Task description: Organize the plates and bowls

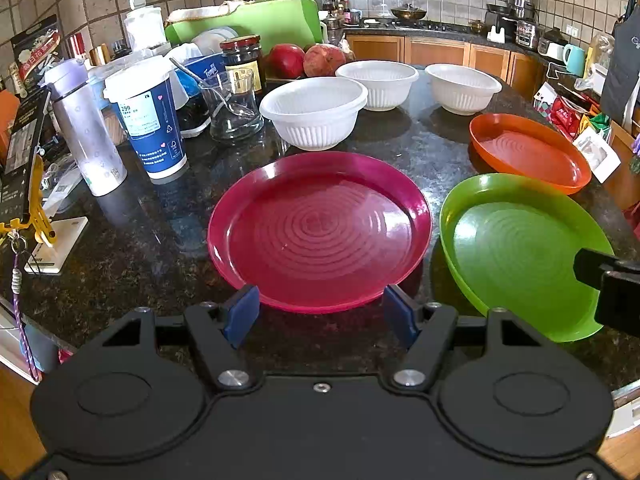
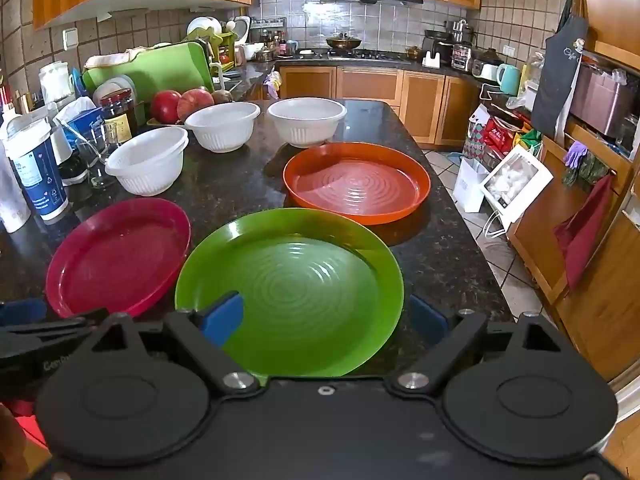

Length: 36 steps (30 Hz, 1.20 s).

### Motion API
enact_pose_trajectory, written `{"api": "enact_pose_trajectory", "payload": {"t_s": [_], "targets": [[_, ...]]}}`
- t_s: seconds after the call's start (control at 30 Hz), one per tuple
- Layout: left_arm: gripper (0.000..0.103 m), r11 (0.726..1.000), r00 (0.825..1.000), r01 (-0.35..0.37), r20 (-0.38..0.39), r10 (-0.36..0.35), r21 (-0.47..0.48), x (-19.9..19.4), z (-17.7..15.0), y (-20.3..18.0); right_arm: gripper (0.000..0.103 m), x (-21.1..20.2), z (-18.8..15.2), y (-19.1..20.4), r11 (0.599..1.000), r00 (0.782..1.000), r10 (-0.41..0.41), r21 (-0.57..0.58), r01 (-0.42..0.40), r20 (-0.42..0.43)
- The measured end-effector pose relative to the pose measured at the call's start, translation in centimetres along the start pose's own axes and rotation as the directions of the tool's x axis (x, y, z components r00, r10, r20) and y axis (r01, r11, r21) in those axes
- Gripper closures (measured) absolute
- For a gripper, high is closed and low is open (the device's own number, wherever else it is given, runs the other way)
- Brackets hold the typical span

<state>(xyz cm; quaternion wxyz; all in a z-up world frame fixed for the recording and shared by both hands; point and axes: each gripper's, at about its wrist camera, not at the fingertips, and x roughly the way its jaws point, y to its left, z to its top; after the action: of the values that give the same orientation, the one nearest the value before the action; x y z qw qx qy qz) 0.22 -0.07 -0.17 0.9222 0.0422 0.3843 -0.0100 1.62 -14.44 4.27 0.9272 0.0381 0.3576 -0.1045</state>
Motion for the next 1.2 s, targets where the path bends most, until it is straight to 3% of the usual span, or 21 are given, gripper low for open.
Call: {"api": "enact_pose_trajectory", "payload": {"t_s": [1.2], "targets": [[0.033, 1.000, 1.000, 0.007, 0.011, -0.007, 0.001, -0.63, -0.09, -0.22, 0.010, -0.66, 0.03, -0.05, 1.000, 1.000, 0.009, 0.000, -0.009, 0.007]]}}
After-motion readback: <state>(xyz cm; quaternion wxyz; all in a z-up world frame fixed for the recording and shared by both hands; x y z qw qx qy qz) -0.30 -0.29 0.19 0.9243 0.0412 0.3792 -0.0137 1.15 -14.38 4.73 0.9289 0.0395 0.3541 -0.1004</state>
